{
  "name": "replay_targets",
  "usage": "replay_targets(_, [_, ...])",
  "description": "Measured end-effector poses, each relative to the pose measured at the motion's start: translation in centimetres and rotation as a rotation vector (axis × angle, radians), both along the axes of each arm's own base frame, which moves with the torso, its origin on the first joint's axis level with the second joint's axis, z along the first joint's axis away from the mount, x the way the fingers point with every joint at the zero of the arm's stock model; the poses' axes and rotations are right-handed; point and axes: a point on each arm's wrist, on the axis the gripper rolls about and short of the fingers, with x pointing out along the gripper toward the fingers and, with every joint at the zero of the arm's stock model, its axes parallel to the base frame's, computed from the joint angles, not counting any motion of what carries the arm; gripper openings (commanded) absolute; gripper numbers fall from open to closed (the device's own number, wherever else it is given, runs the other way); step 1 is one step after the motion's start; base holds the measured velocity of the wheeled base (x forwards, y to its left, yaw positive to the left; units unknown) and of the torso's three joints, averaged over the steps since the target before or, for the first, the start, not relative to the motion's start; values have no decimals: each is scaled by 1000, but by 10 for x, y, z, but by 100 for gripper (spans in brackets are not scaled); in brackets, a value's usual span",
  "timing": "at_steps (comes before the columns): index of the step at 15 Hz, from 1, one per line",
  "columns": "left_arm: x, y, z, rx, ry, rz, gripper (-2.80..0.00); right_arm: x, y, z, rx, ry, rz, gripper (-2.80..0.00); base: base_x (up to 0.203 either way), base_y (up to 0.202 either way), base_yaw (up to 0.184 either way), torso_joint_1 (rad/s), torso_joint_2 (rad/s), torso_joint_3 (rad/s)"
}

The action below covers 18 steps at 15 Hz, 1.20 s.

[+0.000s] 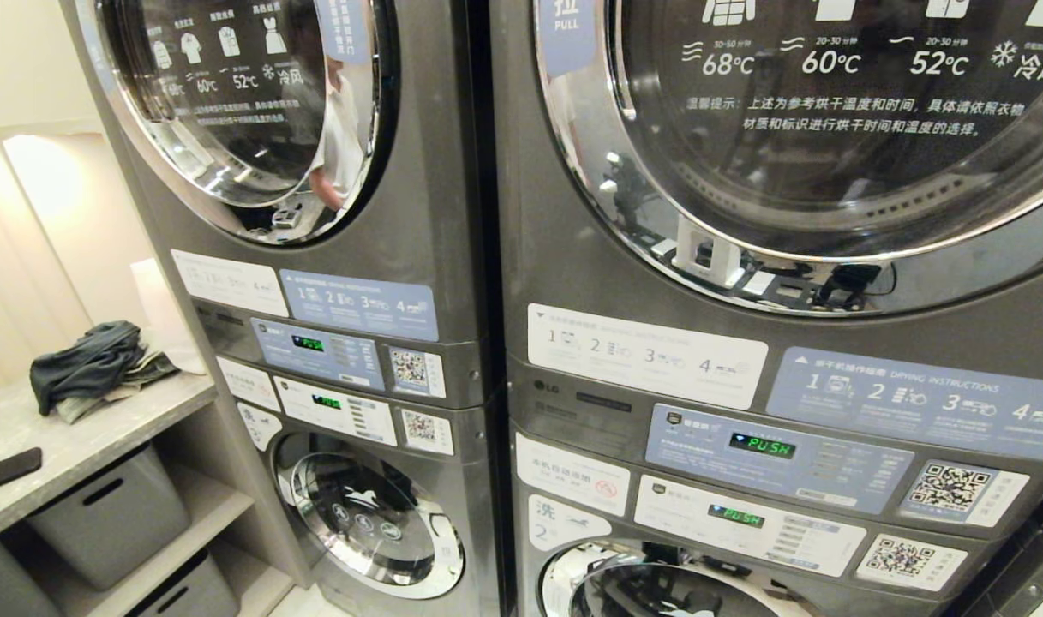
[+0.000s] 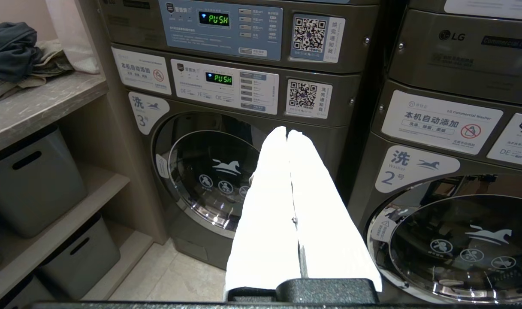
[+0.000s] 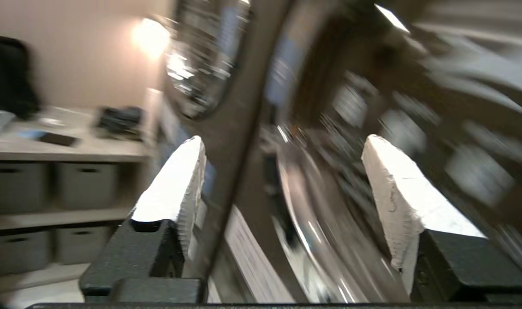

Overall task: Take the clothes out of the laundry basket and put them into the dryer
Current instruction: Open the dryer

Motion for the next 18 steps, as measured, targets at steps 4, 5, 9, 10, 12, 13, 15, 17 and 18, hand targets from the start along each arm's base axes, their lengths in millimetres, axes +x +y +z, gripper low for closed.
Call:
replay_targets(4, [0,0,0,0,0,0,-280,91,84,21,16,19,247,0,0,0,0,0,0,0])
replay_targets(5, [0,0,0,0,0,0,-280,103,105,22,31,18,258,0,0,0,0,0,0,0])
replay_targets(9, [0,0,0,0,0,0,-280,143,152,6,67,37,162,0,0,0,0,0,0,0])
replay_targets(10, [0,0,0,0,0,0,-280,149,157,1,69,49,119,0,0,0,0,0,0,0])
replay_targets(12, [0,0,0,0,0,0,-280,161,165,-6,88,35,33,0,0,0,0,0,0,0])
replay_targets(13, [0,0,0,0,0,0,-280,167,168,-8,106,12,-1,0,0,0,0,0,0,0])
replay_targets(15, [0,0,0,0,0,0,-280,176,175,-15,108,-3,-36,0,0,0,0,0,0,0])
replay_targets(17, [0,0,0,0,0,0,-280,185,181,-24,78,0,-47,0,0,0,0,0,0,0])
replay_targets(18, [0,0,0,0,0,0,-280,188,184,-28,72,7,-54,0,0,0,0,0,0,0])
